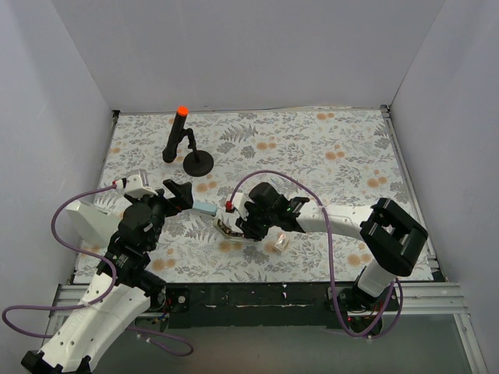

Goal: Load the staples into the stapler

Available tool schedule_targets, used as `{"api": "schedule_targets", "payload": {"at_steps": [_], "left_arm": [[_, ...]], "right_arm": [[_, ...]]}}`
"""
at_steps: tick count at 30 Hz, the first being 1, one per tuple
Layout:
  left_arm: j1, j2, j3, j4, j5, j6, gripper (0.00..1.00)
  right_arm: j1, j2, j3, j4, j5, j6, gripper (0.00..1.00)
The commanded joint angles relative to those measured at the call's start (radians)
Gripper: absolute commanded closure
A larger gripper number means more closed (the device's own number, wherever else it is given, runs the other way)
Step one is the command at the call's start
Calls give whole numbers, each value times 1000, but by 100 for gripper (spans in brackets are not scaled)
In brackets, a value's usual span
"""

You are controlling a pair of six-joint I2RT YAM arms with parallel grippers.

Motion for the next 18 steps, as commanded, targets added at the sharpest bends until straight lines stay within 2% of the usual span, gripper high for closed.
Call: {"api": "schedule_targets", "payload": {"at_steps": [1, 7, 18], "left_arm": [[6, 6, -6, 10, 15, 11, 2], [11, 9, -5, 12, 21, 11, 2], [17, 11, -8, 13, 29, 11, 2]], "right_arm": [[1, -26, 40, -34, 21, 12, 60], [1, -50, 50, -22, 38, 42, 57], [2, 1, 78, 41, 60, 91, 53]]}}
